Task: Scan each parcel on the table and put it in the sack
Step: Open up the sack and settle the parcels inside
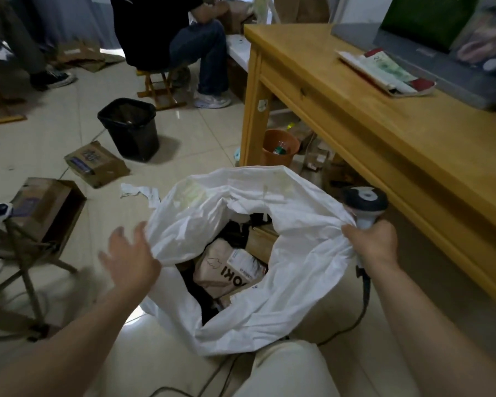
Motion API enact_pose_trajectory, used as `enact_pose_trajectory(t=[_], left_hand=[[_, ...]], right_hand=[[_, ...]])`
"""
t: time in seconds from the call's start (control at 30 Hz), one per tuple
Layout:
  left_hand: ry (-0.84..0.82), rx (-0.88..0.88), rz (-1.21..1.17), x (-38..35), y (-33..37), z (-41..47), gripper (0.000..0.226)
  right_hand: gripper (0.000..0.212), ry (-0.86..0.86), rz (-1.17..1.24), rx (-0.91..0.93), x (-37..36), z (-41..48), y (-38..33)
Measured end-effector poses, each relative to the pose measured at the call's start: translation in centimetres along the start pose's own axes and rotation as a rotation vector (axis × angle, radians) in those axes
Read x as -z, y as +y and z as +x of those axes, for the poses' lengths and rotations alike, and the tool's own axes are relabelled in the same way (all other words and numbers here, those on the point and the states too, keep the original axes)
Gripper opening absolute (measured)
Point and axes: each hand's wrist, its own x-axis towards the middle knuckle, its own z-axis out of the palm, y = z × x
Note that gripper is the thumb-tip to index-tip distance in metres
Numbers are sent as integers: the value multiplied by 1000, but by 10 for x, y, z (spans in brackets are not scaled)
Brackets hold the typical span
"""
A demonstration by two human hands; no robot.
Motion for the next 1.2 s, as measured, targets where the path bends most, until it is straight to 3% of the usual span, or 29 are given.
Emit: enact_pose_trajectory(t=[0.07,0.1,0.13,0.23,0.3,0.4,0.43,0.53,0.6,0.7,0.77,0.83,0.97,1.1,1.2], left_hand=[[-27,-509,394,-7,21,8,59],[-90,-670,538,-14,29,16,48],[-152,-716,654,-22,36,25,40],[-299,-541,848,-41,52,54,39],[-389,-435,944,-52,55,68,53],[-481,-403,1052,-64,54,78,80],[-482,-426,1070,-65,55,76,77],[-403,-581,1011,-60,56,81,40],[-274,-548,891,-43,59,96,30],[-130,-342,673,-9,59,129,32],[-193,-177,635,7,60,137,40],[-271,-120,651,10,64,129,47],[-244,-246,729,0,77,89,44],[-242,-448,605,5,108,36,39],[-256,-558,506,21,140,-8,39]], right_hand=[[36,4,-20,13,0,4,2],[35,1,-25,14,0,5,4],[33,-4,-29,8,-1,6,6],[22,-11,-48,8,0,4,11],[19,-16,-63,28,2,3,14],[24,-10,-38,26,1,4,20],[25,-9,-27,19,-1,5,22],[22,-1,-50,9,-5,7,31],[19,6,-65,12,-6,7,34],[18,21,-76,-6,-3,4,37],[20,24,-52,-28,-1,1,38],[26,4,2,-56,0,-3,36],[25,-23,65,-80,4,-12,29],[19,-57,193,-112,15,-31,22],[30,-36,277,-97,34,-55,18]])
